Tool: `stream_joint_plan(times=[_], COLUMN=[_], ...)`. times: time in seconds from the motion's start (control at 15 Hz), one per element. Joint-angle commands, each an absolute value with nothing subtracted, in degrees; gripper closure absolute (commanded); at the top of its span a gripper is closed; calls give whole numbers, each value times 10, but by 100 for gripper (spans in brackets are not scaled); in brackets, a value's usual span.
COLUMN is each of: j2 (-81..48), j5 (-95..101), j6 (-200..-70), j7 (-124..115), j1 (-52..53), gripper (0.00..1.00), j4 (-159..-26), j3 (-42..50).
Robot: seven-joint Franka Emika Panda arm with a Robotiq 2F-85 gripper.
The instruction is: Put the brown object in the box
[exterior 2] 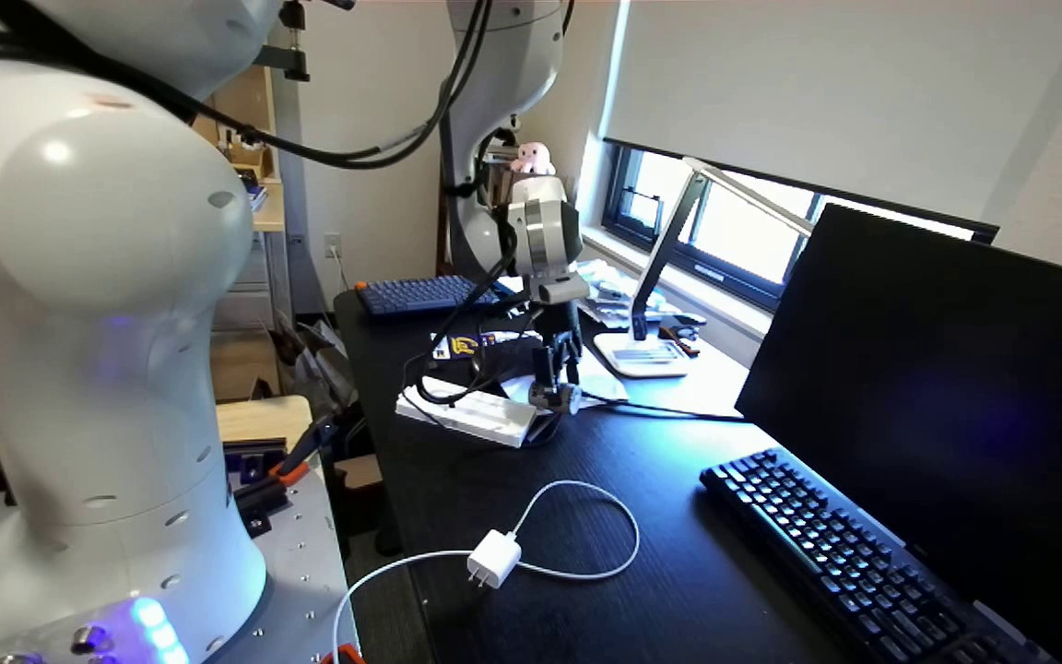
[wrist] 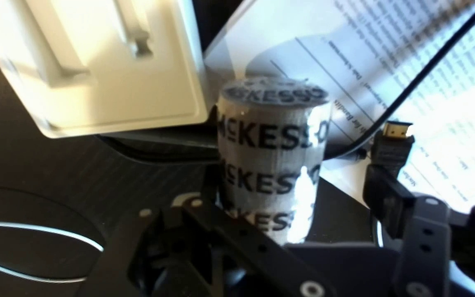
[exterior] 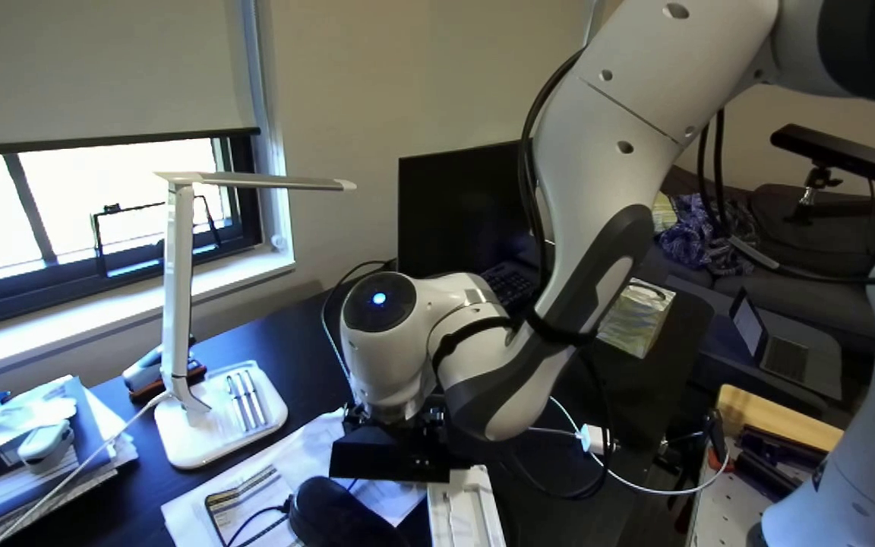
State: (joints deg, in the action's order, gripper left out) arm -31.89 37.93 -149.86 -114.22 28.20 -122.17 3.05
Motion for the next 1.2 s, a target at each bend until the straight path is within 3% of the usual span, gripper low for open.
stream_joint_plan(times=[0.0,0.4,0.8,1.13], j2=[-320,-282,-135,30], j5=[371,259,76,53], j6=[-1526,-1580,-1604,-1511], j7=[-1155,-1088,-918,-896], j1=[274,224,140,128], gripper=[40,77,81,81], j4=[-1223,-1262,-1388,-1476], j3=[25,-8,-79,-51])
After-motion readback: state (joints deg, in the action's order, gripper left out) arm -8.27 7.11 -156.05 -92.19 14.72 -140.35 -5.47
